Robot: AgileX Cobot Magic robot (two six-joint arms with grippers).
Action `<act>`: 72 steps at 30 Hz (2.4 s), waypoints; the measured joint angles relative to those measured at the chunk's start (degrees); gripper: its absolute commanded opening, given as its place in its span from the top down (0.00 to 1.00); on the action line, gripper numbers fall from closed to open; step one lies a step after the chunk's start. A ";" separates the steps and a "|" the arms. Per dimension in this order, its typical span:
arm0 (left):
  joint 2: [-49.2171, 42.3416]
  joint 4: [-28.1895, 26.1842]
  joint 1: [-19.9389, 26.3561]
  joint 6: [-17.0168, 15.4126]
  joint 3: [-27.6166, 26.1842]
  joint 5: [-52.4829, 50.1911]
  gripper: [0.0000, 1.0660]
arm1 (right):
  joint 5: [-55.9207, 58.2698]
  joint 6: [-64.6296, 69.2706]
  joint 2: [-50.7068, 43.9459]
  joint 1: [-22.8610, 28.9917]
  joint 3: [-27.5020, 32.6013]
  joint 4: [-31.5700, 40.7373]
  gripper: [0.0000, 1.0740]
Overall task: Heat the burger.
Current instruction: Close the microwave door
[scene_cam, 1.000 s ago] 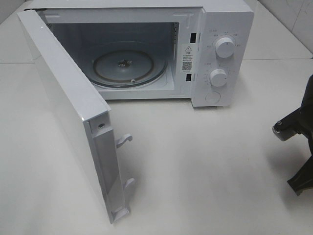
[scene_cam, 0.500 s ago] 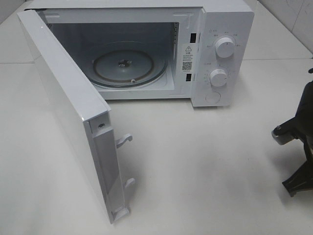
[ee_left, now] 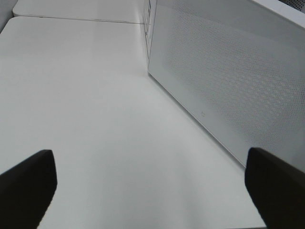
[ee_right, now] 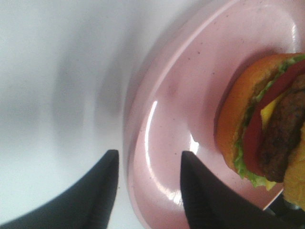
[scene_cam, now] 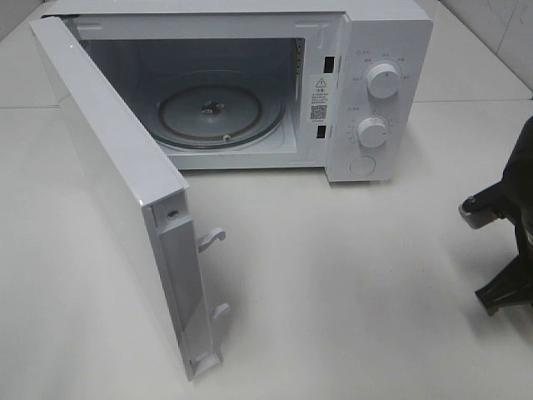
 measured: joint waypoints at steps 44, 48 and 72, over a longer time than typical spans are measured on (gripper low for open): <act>0.00 0.00 0.00 0.00 0.00 0.00 0.06 | 6.42 -29.97 -57.35 0.00 -2.29 28.36 0.33; 0.00 0.00 0.00 0.00 0.00 0.00 0.06 | 10.49 -30.60 -60.68 0.00 -2.29 28.48 0.34; 0.00 0.00 0.00 0.00 0.00 0.00 0.06 | 10.89 -35.98 -90.13 -11.63 3.21 33.86 0.31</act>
